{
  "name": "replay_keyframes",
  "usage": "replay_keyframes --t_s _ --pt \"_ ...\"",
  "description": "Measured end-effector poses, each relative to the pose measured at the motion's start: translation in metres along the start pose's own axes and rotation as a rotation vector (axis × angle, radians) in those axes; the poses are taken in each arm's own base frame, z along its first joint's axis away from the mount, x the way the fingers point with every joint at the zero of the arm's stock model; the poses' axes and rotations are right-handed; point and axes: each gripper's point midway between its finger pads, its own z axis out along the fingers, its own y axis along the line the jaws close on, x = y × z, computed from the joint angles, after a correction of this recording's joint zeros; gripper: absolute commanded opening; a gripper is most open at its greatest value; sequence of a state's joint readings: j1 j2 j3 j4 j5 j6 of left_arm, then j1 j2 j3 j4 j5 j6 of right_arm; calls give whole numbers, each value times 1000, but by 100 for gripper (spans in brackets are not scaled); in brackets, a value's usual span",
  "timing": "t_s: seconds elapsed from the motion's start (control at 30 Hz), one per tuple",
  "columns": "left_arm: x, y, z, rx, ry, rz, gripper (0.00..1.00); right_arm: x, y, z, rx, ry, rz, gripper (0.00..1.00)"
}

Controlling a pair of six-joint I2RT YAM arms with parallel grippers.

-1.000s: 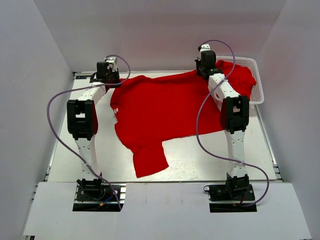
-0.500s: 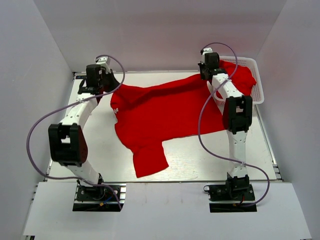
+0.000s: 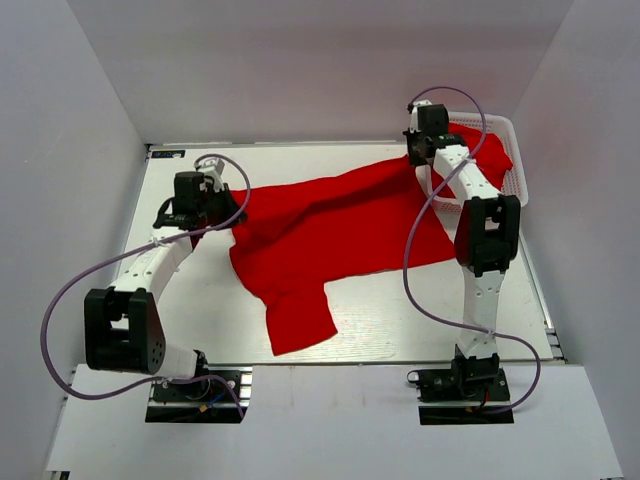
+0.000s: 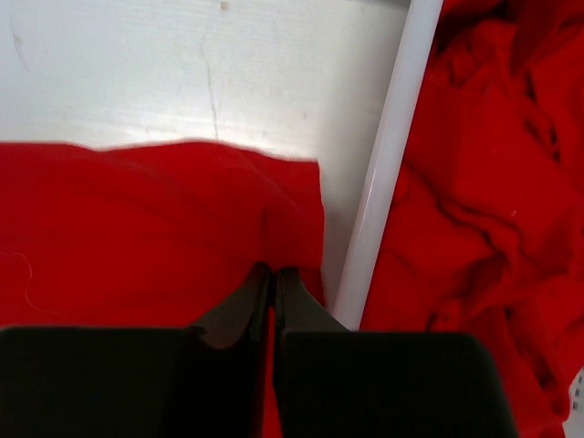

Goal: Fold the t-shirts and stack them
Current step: Fold the flattened tshirt in 1/3 of the way

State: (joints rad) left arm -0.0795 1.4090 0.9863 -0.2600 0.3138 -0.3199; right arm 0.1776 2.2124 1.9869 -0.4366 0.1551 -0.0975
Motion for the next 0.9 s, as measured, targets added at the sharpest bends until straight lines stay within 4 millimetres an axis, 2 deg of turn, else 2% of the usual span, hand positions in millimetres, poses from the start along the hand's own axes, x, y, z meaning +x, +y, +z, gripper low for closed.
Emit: replay_keyframes --t_s 0.23,0.33,0.4,0.43,0.5,0.53,0.57,0.6,0.63,0.67,0.7,0.83,0.9 --pt "37 -3 -3 36 76 -33 0 43 2 -1 6 124 -2 0" --pt "51 -3 -3 37 111 -42 0 54 1 -1 15 154 -3 0" --pt "60 -3 -4 41 139 -50 0 57 0 -1 19 165 0 18" --pt "62 -3 -4 44 148 -53 6 58 0 -2 22 168 2 23" --pt "68 -6 -5 57 171 -54 30 58 0 -2 25 170 -1 35" --pt "71 -7 -5 59 183 -57 38 59 0 -2 28 173 -1 40" --pt "74 -7 -6 61 196 -55 44 60 -1 -2 32 175 -3 40" --pt "78 -7 -7 61 214 -59 54 60 -1 -2 34 177 -4 44" --pt "82 -6 -9 58 230 -60 66 61 -1 -2 36 179 -5 47" --pt "86 -7 -10 54 249 -65 83 61 -2 -2 36 180 -5 55" --pt "90 -6 -12 47 266 -67 100 61 -1 -2 33 180 -4 58" --pt "86 -7 -17 25 283 -60 100 61 0 -2 31 180 -8 74" --pt "78 -9 -18 23 268 -51 100 60 1 -3 24 178 -10 90"
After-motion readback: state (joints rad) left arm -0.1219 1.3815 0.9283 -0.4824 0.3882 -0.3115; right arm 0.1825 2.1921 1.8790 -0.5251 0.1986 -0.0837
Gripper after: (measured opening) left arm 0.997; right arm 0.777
